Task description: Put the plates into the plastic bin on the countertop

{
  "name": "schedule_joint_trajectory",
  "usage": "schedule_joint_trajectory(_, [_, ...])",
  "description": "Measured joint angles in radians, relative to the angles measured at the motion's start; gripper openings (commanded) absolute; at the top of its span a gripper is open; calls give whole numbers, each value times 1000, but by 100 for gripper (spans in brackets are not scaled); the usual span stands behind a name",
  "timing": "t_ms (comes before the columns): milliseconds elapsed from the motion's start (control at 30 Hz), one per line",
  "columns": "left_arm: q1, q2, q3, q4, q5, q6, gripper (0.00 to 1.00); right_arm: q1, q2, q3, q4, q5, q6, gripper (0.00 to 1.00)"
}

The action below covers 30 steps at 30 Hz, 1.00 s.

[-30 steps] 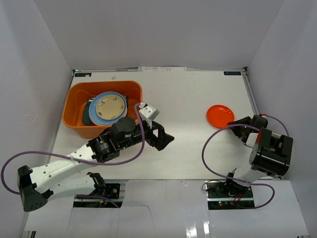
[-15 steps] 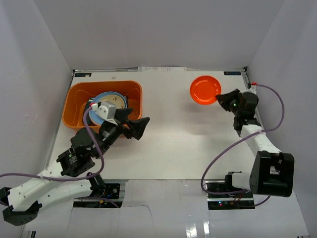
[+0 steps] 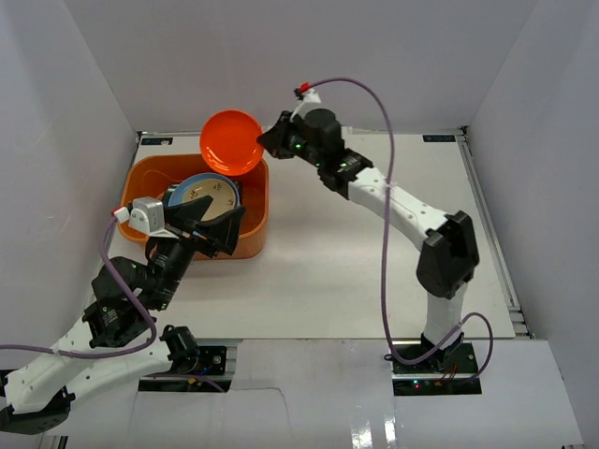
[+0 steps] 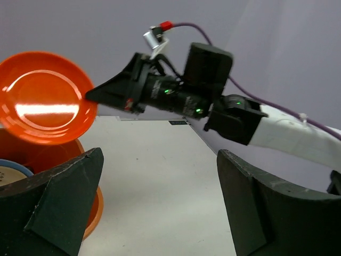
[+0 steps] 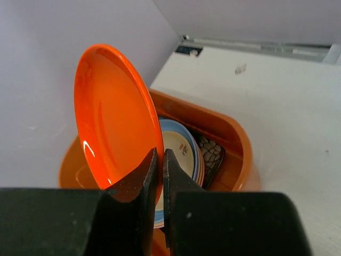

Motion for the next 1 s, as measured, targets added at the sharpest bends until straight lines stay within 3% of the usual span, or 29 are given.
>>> schedule_joint_trajectory(167, [0, -46, -35, 26, -37, 11, 98, 114, 258, 242, -186, 57, -40, 8])
schedule_joint_trajectory(367, [0, -56, -58, 44, -62, 28, 98, 187, 424, 381, -301, 79, -54, 8])
schedule_joint_trajectory(533, [1, -18, -61, 43, -66, 35, 98, 197, 473, 428, -327, 95, -41, 60])
schedule_joint_trajectory(633, [1, -8, -67, 41, -67, 40, 98, 195, 463, 423, -321, 117, -51, 70])
schedule_joint_trajectory(767, [5, -1, -70, 39, -68, 41, 98, 193, 375, 332, -301, 147, -78, 76])
schedule_joint_trajectory(833, [5, 8, -68, 34, -70, 41, 98, 190, 300, 270, -291, 156, -91, 88])
schedule_joint_trajectory(1000, [6, 53, -26, 0, -69, 35, 98, 183, -4, -19, -213, 216, -171, 90])
